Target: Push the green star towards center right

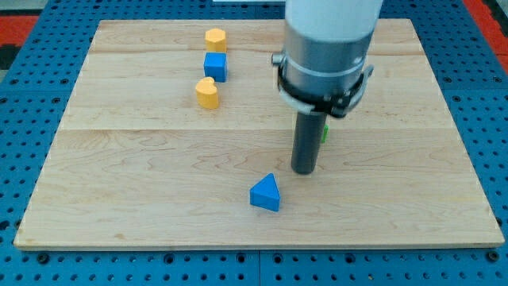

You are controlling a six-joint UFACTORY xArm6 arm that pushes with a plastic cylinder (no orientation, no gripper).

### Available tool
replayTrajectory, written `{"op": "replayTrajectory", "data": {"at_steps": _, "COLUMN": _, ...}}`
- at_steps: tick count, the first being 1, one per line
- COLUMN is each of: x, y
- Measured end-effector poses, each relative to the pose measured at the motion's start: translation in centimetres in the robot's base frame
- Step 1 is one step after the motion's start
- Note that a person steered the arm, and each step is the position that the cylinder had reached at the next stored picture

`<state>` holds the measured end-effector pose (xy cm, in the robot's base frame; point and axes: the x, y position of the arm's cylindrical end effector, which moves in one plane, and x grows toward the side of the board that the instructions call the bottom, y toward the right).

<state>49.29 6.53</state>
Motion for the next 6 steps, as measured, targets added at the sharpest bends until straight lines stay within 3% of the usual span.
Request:
{"op": "replayTrajectory", "data": {"at_steps": 3, "x": -9.2, "y": 0.9}}
{"op": "replayTrajectory", "data": {"at_steps": 4, "x": -8.5, "y": 1.2}}
{"op": "replayTrajectory", "data": {"at_steps": 6, "x": -6.4, "y": 9.7}}
